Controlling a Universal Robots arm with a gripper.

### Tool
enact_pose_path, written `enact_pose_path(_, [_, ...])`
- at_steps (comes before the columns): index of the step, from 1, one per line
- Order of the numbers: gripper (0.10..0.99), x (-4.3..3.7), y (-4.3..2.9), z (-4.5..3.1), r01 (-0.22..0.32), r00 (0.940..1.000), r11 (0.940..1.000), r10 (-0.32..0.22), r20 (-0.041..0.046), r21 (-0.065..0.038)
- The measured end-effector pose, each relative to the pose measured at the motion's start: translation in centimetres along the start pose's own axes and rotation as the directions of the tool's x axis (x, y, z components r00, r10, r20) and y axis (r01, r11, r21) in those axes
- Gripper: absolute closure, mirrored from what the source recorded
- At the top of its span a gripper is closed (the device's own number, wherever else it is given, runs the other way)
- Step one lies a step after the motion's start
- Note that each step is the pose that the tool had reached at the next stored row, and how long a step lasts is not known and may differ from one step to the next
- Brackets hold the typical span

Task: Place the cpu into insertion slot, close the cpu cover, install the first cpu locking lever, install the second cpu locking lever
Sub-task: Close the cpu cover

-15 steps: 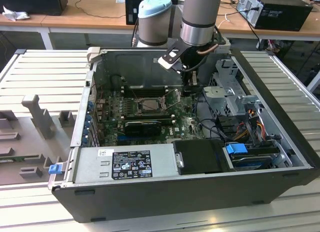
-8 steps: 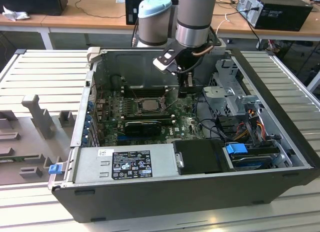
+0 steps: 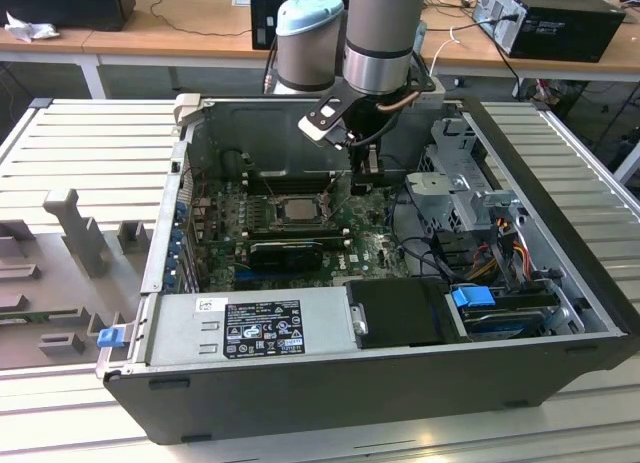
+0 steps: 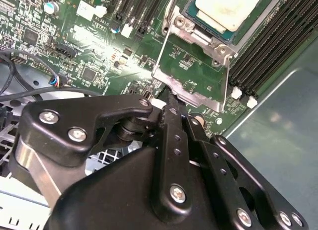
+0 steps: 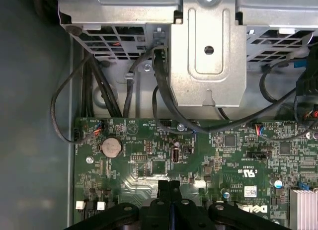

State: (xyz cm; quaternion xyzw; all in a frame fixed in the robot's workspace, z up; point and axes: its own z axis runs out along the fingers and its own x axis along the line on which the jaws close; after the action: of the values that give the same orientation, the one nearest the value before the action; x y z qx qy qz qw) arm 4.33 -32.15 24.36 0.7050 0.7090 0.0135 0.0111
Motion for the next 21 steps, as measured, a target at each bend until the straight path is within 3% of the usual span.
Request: enact_pose_path(21, [0.98, 0.0, -0.66, -0.02, 0.0, 1.0, 1.0, 0.0, 0.0, 0.0])
